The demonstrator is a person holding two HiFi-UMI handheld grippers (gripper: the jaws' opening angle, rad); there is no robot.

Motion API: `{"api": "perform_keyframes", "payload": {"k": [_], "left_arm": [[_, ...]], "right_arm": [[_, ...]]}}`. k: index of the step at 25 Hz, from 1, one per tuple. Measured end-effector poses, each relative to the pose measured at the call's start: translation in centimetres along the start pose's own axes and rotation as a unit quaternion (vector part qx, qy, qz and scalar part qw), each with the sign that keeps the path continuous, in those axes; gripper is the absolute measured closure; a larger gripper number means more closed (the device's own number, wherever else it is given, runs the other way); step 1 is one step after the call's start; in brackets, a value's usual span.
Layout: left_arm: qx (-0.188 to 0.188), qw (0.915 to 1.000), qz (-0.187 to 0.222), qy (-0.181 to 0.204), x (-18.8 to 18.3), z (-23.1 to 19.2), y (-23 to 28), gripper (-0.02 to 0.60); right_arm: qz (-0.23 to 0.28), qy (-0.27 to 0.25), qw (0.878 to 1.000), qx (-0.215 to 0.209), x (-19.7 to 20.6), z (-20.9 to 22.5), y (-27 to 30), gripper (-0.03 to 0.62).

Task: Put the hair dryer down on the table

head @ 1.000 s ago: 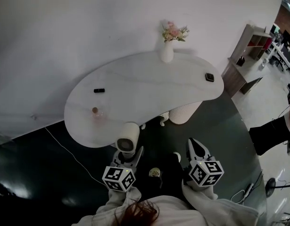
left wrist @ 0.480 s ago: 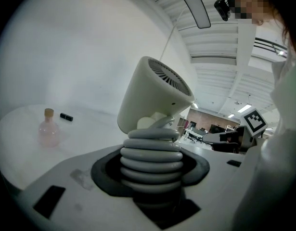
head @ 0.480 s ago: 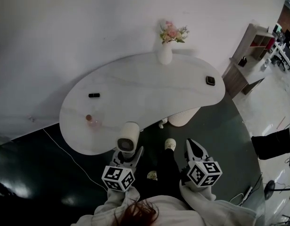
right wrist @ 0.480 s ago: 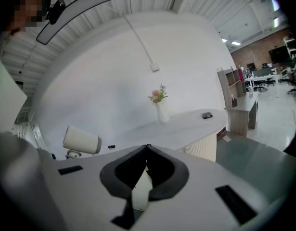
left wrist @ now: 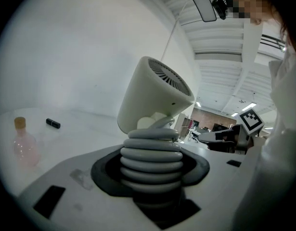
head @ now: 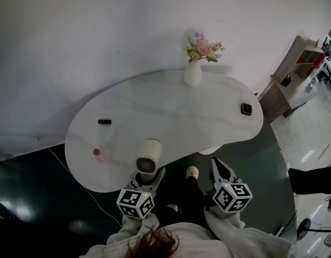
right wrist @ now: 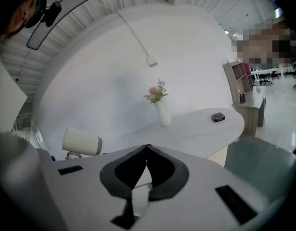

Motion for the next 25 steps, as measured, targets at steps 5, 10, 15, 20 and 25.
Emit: {"api": "perform_keyframes", "payload": {"k": [5, 10, 15, 20, 25], "left_arm": [[-0.009, 0.9999, 0.006, -0.007, -2.0, -0.7, 4.5, 0.364], [-0.018, 0.9997, 0.011, -0.014, -3.7, -1.2, 8.6, 0.364], [-0.035, 0.9991, 0.016, -0.019, -5.0, -1.9, 12.2, 0.364], [-0.054, 0.9982, 0.015, -0.021, -6.0, -2.8, 15.4, 0.364], [-0.071, 0.9972, 0.010, -0.022, -6.4, -3.4, 18.0, 0.364]], "right_arm": [[-0.003, -0.005, 1.000, -0.007, -2.8, 2.7, 3.8, 0.546], [-0.010, -0.014, 1.000, -0.015, -5.3, 5.1, 7.4, 0.546], [-0.022, -0.021, 0.999, -0.028, -7.1, 7.5, 11.1, 0.546], [-0.036, -0.025, 0.998, -0.037, -8.5, 9.9, 14.3, 0.546], [-0.048, -0.032, 0.997, -0.046, -9.5, 12.0, 16.8, 0.546]]}}
Point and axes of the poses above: the fingertips, and each gripper's own axes: y forward along the fingers, z to its right, x out of its underside, the point moved 8 cm from there along -y, backward along the fingers, and after that the axes turned 7 degrees about -y, right-handed, at the moved point
